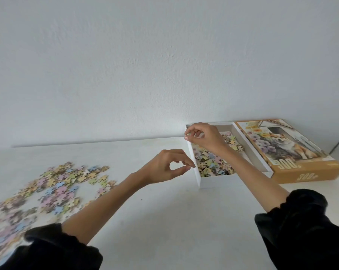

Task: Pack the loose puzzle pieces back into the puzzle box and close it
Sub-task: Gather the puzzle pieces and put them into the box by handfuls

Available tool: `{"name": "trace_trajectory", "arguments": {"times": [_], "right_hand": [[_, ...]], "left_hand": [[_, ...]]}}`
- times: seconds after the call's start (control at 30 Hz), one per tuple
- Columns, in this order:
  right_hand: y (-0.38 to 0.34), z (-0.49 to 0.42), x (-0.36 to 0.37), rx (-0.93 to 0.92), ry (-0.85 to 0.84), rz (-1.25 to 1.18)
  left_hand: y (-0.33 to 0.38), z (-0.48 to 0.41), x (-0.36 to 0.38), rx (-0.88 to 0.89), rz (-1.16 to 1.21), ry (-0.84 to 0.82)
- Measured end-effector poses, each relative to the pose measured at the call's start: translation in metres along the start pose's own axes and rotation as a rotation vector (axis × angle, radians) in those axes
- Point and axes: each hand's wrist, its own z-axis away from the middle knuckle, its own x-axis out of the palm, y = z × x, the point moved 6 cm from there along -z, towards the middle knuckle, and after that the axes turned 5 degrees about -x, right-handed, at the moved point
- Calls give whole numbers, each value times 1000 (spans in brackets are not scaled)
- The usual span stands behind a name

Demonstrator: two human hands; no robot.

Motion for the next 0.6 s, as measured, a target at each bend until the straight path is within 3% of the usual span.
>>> {"name": "trace_trajectory", "arguments": {"times": [0.6], "right_hand": [[-145,-3,204,-76,-144,-135]], "left_hand": [[-77,216,-130,-204,-116,48]]}}
